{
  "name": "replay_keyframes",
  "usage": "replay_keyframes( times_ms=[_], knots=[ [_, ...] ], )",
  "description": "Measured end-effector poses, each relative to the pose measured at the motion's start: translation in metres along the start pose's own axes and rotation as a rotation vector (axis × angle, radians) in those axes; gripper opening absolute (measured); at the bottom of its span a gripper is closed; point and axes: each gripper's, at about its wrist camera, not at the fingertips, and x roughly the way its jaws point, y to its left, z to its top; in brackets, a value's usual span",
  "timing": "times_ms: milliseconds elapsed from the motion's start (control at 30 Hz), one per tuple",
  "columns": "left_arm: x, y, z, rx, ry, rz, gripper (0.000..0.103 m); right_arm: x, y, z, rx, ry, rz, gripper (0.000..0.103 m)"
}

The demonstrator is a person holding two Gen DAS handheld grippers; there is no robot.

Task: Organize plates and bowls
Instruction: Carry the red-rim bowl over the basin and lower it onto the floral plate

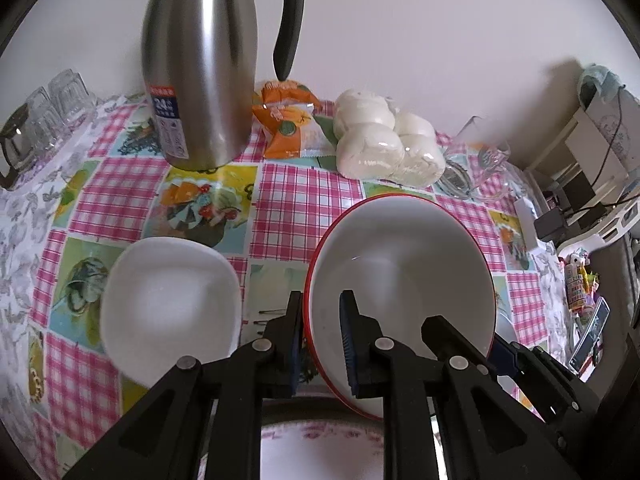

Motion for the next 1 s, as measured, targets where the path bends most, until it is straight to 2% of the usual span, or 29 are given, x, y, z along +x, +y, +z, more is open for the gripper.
replay_keyframes(
  times_ms=[400,700,1000],
  knots=[
    [-0.045,-0.002,-0.027,0.018,-0.048,0.0,0.018,-0.05,0.013,-0.018,-0.002,-0.054,0.02,0.028],
    [-0.054,0.003,-0.052,0.022,-0.026,0.014,0.017,-0.061,0.019,-0.045,-0.012,-0.027,0.019,0.028],
    [-0.058,0.021,-0.081,-0.017,0.006,0.016,0.017,-0.065,0.032,-0.07,-0.035,0.0,0.025,0.028]
  ],
)
